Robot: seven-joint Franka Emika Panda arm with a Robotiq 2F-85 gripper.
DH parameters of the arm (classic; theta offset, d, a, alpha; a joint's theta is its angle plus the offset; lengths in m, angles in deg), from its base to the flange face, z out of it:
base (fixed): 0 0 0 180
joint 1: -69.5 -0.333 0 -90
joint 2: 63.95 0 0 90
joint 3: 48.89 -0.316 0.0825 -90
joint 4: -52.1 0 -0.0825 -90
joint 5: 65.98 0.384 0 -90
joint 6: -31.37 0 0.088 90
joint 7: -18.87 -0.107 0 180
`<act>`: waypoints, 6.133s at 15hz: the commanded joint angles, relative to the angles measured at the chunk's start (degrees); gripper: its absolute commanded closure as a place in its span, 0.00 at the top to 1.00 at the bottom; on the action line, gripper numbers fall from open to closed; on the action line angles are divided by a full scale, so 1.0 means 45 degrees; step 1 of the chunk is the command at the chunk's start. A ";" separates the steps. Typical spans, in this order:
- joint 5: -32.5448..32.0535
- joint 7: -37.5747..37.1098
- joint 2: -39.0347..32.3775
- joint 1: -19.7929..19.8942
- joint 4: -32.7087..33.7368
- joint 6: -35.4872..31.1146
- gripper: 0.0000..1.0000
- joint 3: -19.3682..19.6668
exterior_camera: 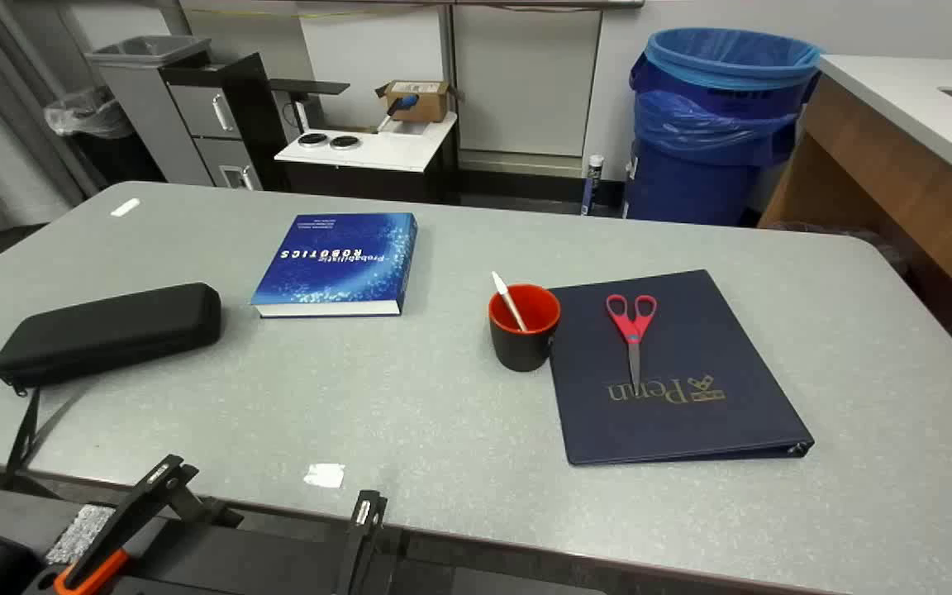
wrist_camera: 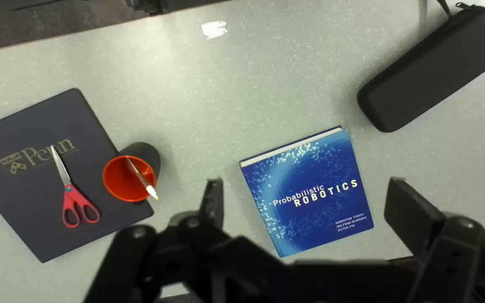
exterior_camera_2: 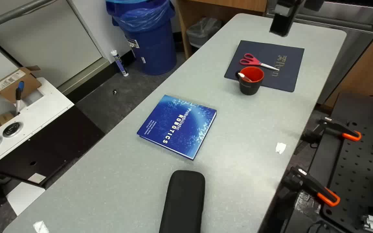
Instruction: Remove the pen from the mug cup
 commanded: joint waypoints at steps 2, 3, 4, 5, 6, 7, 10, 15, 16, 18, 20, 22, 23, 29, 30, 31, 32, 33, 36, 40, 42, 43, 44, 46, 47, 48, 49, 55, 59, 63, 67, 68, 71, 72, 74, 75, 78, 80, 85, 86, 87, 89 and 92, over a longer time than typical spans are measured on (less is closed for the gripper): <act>-0.0022 -0.0014 -0.0029 -0.0028 0.0028 0.0033 1.00 0.0030; -0.0022 -0.0013 -0.0029 -0.0028 0.0028 0.0034 1.00 0.0030; -0.0022 -0.0013 -0.0029 -0.0028 0.0028 0.0034 1.00 0.0030; -0.0022 -0.0013 -0.0029 -0.0028 0.0028 0.0034 1.00 0.0030; -0.0022 -0.0013 -0.0029 -0.0028 0.0028 0.0034 1.00 0.0030; -0.0022 -0.0013 -0.0029 -0.0028 0.0028 0.0034 1.00 0.0030; -0.0022 -0.0013 -0.0029 -0.0028 0.0028 0.0033 1.00 0.0030; -0.0444 0.0148 -0.0644 0.0239 -0.0066 -0.0605 1.00 0.0097; -0.0766 0.0082 -0.0877 0.0432 -0.0188 -0.1027 1.00 0.0067; -0.1544 0.0007 -0.1702 0.0876 -0.0482 -0.2139 1.00 0.0125; -0.2262 -0.0201 -0.3072 0.1392 -0.0656 -0.3431 1.00 0.0227; -0.2968 -0.0583 -0.4422 0.1942 -0.0780 -0.4702 1.00 0.0302; -0.3275 -0.0750 -0.5094 0.2175 -0.0782 -0.5256 1.00 0.0362; -0.3424 -0.0874 -0.6461 0.2144 -0.0721 -0.5740 1.00 0.0991; -0.3421 -0.0891 -0.6624 0.2134 -0.0624 -0.5743 1.00 0.1020; -0.3421 -0.0905 -0.6675 0.2128 -0.0554 -0.5743 1.00 0.1023; -0.3421 -0.0909 -0.6671 0.2128 -0.0517 -0.5742 1.00 0.1022; -0.3421 -0.0912 -0.6668 0.2129 -0.0500 -0.5742 1.00 0.1022; -0.4511 -0.1405 -0.8389 0.2352 0.0244 -0.6397 1.00 0.1018; -0.5599 -0.3481 -1.0643 0.2237 0.1428 -0.7595 1.00 0.1687; -0.6236 -0.5274 -1.1634 0.1796 0.2118 -0.8220 1.00 0.2302; -0.6602 -0.6080 -1.2018 0.1492 0.2471 -0.8377 1.00 0.2700; -0.6864 -0.6863 -1.2430 0.1146 0.2827 -0.8488 1.00 0.3086; -0.6792 -0.7866 -1.3186 0.0506 0.3499 -0.8407 1.00 0.3597; -0.6882 -0.8482 -1.3550 0.0129 0.3840 -0.8252 1.00 0.3899; -0.6824 -0.8810 -1.3793 -0.0174 0.4070 -0.8155 1.00 0.4111; -0.6793 -0.9175 -1.4059 -0.0483 0.4295 -0.8140 1.00 0.4325; -0.6643 -1.0410 -1.5307 -0.1734 0.5263 -0.7777 1.00 0.5168; -0.6670 -1.0574 -1.5409 -0.2138 0.5238 -0.7780 0.58 0.5562; -0.6763 -1.0495 -1.5047 -0.2295 0.4907 -0.7870 0.26 0.5844; -0.6894 -1.0463 -1.4618 -0.2479 0.4550 -0.7592 0.00 0.6116; -0.6921 -1.0339 -1.4306 -0.2463 0.4349 -0.7455 0.00 0.6147; -0.7555 -1.0245 -1.2713 -0.2331 0.3335 -0.7021 0.02 0.6393; -0.7967 -1.0244 -1.1895 -0.2260 0.2826 -0.6978 0.03 0.6493; -0.8400 -0.9961 -1.0555 -0.2412 0.2016 -0.7166 0.03 0.6902; -0.8583 -1.0094 -0.9909 -0.2442 0.1716 -0.7451 0.03 0.7020; -0.8128 -1.0004 -0.8529 -0.1092 0.1308 -0.7955 0.03 0.5394; -0.7527 -1.0119 -0.8464 -0.0676 0.1457 -0.8439 0.03 0.4425; -0.9317 -1.3127 -1.0586 -0.0385 0.3189 -0.8410 0.03 0.2686; -0.9776 -1.3744 -1.1259 -0.0509 0.3586 -0.8407 0.03 0.2609; -1.0425 -1.4525 -1.1789 -0.0679 0.3986 -0.8250 0.03 0.2663; -1.1468 -1.5801 -1.3074 -0.1110 0.4867 -0.7757 0.03 0.2955; -1.1606 -1.6489 -1.4794 -0.1366 0.5986 -0.7458 0.03 0.3234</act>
